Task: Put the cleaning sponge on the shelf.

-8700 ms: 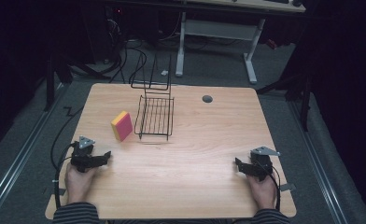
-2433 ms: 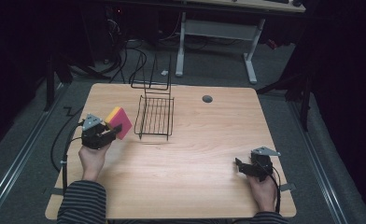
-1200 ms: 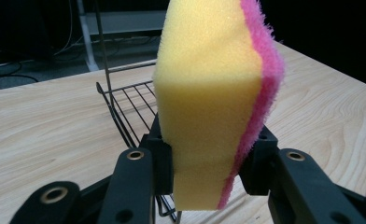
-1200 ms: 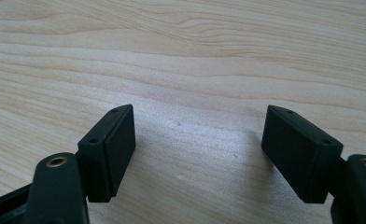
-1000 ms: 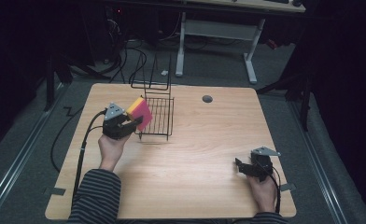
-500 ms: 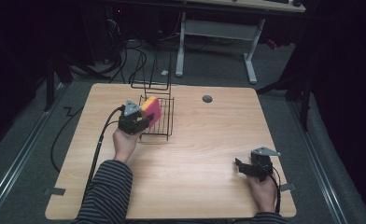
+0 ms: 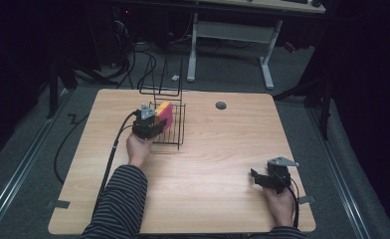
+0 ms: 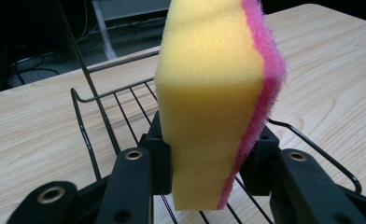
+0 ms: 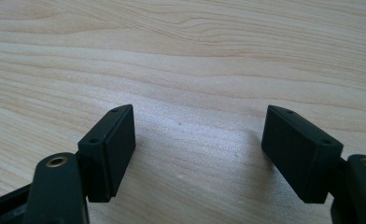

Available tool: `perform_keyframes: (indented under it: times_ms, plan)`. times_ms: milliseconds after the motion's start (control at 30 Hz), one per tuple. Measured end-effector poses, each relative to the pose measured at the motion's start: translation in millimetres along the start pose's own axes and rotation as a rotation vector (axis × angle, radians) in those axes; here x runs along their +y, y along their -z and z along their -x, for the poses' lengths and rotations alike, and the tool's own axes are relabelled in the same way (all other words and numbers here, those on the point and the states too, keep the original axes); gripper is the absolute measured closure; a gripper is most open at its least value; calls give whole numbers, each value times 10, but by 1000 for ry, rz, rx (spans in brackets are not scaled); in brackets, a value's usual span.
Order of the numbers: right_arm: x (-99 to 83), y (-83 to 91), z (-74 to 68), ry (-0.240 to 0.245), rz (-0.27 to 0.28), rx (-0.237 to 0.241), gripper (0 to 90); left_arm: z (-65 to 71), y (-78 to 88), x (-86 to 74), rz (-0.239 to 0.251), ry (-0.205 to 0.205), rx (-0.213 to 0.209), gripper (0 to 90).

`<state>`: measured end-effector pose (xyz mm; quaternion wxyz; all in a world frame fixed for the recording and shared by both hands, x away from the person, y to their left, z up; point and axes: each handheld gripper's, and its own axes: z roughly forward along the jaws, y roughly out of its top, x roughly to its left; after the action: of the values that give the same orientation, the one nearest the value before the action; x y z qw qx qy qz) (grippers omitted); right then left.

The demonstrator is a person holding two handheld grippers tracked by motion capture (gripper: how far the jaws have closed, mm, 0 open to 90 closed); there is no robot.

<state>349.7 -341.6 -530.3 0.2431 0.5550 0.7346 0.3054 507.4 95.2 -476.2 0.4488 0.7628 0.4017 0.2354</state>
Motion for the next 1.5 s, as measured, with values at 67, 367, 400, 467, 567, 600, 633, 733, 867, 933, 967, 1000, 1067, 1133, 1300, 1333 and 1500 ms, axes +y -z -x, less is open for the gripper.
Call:
perform_keyframes:
  times_ms: [67, 367, 400, 467, 567, 600, 633, 733, 867, 933, 967, 1000, 1067, 1133, 1300, 1333, 1500]
  plan:
    - [0, 0, 0, 0, 0, 0, 262, -21, -27, -26, -13, 5, 3, 618]
    - [0, 0, 0, 0, 0, 0, 262, -22, -44, -35, -26, 0, 18, 574]
    - [0, 0, 0, 0, 0, 0, 262, -22, -44, -34, -26, 4, 19, 570]
    - [0, 0, 0, 0, 0, 0, 262, -15, -41, -30, -25, -3, 21, 559]
    - [0, 0, 0, 0, 0, 0, 262, -5, -45, -32, -26, -9, 19, 544]
    - [0, 0, 0, 0, 0, 0, 262, -5, -45, -32, -26, -9, 19, 542]
    - [0, 0, 0, 0, 0, 0, 262, -5, -51, -36, -28, -8, 23, 537]
    - [0, 0, 0, 0, 0, 0, 262, 1, -72, -52, -41, -2, 22, 524]
    - [0, 0, 0, 0, 0, 0, 262, -4, -72, -53, -46, 27, 25, 437]
    - [0, 0, 0, 0, 0, 0, 262, -20, -63, -51, -49, 57, 0, 359]
    - [0, 0, 0, 0, 0, 0, 262, -13, -49, -50, -50, 59, -3, 316]
    - [0, 0, 0, 0, 0, 0, 262, -4, -26, -57, -42, 53, 1, 292]
    - [0, 0, 0, 0, 0, 0, 262, 7, 39, -76, -27, 56, 14, 268]
    - [0, 0, -2, 0, 0, 1, 262, -2, 102, -92, -25, 58, 14, 226]
    - [0, 0, -2, 0, 0, 1, 262, -16, 226, -128, -38, 47, -4, 181]
    - [0, 0, -2, 0, 0, 1, 262, -18, 245, -132, -35, 49, -5, 175]
    - [0, 0, -2, 0, 0, 1, 262, -32, 301, -121, -25, 66, -16, 161]
